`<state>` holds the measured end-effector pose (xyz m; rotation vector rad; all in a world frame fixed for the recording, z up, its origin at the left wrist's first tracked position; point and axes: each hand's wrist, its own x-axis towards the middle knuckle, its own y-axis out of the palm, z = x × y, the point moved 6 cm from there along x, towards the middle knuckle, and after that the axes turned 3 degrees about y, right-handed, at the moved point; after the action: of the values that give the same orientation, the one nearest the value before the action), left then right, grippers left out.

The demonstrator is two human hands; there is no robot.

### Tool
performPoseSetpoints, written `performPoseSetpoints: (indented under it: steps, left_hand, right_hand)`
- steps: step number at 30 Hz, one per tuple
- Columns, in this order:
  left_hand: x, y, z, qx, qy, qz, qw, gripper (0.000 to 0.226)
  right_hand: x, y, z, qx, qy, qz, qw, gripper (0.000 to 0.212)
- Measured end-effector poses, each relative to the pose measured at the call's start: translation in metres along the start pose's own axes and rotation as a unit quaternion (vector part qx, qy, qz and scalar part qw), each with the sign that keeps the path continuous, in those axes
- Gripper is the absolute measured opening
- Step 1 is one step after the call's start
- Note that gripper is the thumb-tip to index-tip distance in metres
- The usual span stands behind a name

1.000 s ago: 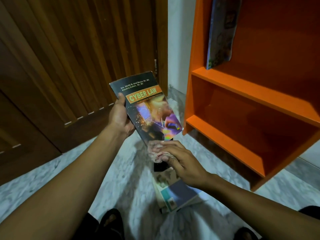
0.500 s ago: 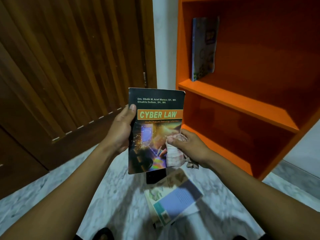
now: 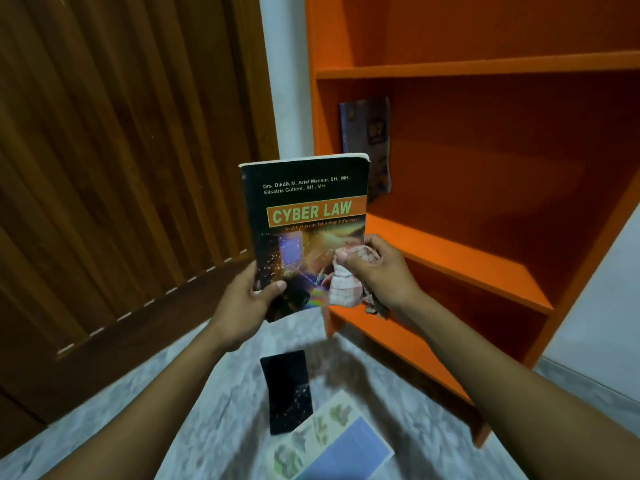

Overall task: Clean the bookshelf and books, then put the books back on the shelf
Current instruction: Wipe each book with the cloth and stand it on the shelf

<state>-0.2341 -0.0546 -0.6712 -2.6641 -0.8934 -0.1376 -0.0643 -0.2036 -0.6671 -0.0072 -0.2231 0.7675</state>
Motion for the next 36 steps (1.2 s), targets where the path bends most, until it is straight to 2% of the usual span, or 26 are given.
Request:
performPoseSetpoints:
  steps: [3, 5, 7, 10, 18, 24, 28, 30, 33, 36]
  left_hand:
    - [0.038, 0.016, -0.017, -0.027, 0.032, -0.021, 0.999, 0.025]
    - [0.067, 0.029, -0.029, -0.037, 0.051, -0.033, 0.997, 0.026]
    - [0.099, 0.043, -0.038, -0.047, 0.055, -0.043, 0.996, 0.027]
    - [0.146, 0.067, -0.040, -0.036, 0.052, -0.056, 0.996, 0.032]
    - [0.247, 0.136, -0.012, 0.040, 0.020, -0.128, 0.991, 0.033]
    - [0.297, 0.155, 0.003, 0.085, 0.009, -0.189, 0.978, 0.025]
    - [0.304, 0.155, 0.016, 0.202, -0.004, -0.159, 0.966, 0.035]
    - [0.301, 0.150, 0.021, 0.240, -0.003, -0.125, 0.963, 0.026]
    - [0.299, 0.141, 0.021, 0.246, -0.006, -0.133, 0.960, 0.015]
    - [0.305, 0.141, 0.020, 0.224, -0.035, -0.160, 0.961, 0.022]
  right_hand:
    - [0.015, -0.021, 0.006, -0.038, -0.001, -0.090, 0.995, 0.041]
    - [0.021, -0.034, 0.013, -0.053, -0.017, -0.153, 0.987, 0.035]
    - [0.027, -0.042, 0.020, -0.050, -0.042, -0.183, 0.981, 0.021]
    - [0.039, -0.050, 0.024, -0.064, -0.069, -0.187, 0.978, 0.011]
    - [0.068, -0.078, 0.002, -0.076, -0.052, -0.204, 0.975, 0.008]
    - [0.088, -0.097, 0.000, -0.074, -0.060, -0.197, 0.976, 0.010]
    - [0.095, -0.101, -0.003, -0.065, -0.067, -0.188, 0.978, 0.010]
    - [0.095, -0.101, -0.006, -0.057, -0.068, -0.189, 0.978, 0.011]
    - [0.095, -0.096, -0.014, -0.046, -0.063, -0.185, 0.980, 0.012]
    - [0.095, -0.088, -0.018, -0.034, -0.058, -0.171, 0.983, 0.009]
